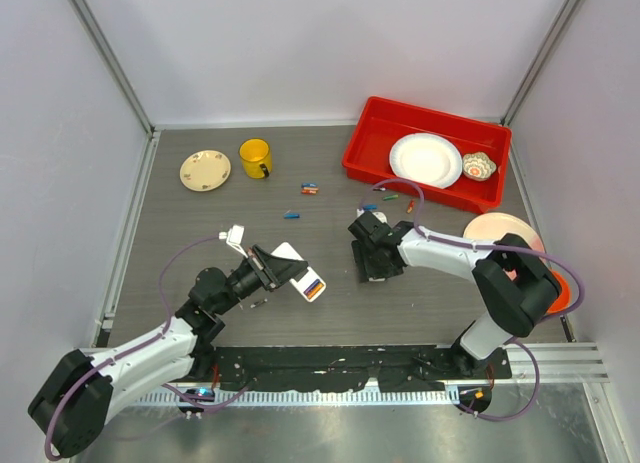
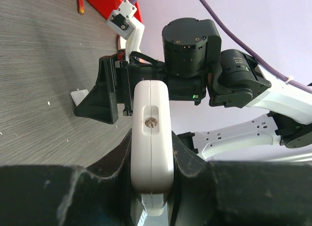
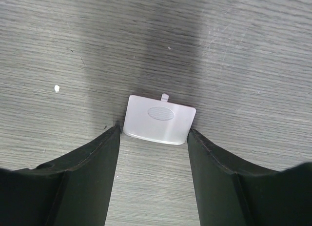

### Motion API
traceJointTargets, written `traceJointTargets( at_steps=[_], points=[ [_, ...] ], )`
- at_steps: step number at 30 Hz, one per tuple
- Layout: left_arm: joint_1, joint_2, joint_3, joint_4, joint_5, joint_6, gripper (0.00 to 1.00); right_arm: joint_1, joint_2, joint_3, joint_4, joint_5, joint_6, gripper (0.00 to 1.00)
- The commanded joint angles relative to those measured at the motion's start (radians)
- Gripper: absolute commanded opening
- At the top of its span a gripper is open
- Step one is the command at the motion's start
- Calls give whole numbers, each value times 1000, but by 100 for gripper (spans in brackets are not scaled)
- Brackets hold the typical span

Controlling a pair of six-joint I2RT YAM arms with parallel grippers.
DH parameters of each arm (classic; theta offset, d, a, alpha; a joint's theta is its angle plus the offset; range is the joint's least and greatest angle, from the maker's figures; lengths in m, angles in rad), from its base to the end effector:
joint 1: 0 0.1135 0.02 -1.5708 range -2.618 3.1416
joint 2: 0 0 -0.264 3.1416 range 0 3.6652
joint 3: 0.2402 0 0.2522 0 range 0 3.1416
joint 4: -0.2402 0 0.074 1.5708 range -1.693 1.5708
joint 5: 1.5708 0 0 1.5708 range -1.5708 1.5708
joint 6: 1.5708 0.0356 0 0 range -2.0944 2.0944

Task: Load the batteries into the remote control
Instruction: Pick up the battery cover at the center of the board.

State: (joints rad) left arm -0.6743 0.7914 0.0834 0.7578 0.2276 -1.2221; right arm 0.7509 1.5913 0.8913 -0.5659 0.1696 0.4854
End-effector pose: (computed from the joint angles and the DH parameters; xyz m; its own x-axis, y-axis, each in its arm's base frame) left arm 0.1263 -0.1112 0.1930 -0.7238 -0.5936 -0.3518 0.3045 0.1827 -0.9348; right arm 0.2118 0.1895 0.1615 -0.9133 -0.2233 -0.3406 -0.2367 0.9716 -0.0023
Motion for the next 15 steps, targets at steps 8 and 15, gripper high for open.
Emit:
traceJointTargets(
  at_steps=[8, 15],
  points=[
    [-2, -20, 1, 44, -4, 10, 0, 1, -4, -49, -2, 18, 96, 69],
    [-2, -15, -2, 54, -4, 10, 0, 1, 7, -43, 6, 24, 163, 68]
  ],
)
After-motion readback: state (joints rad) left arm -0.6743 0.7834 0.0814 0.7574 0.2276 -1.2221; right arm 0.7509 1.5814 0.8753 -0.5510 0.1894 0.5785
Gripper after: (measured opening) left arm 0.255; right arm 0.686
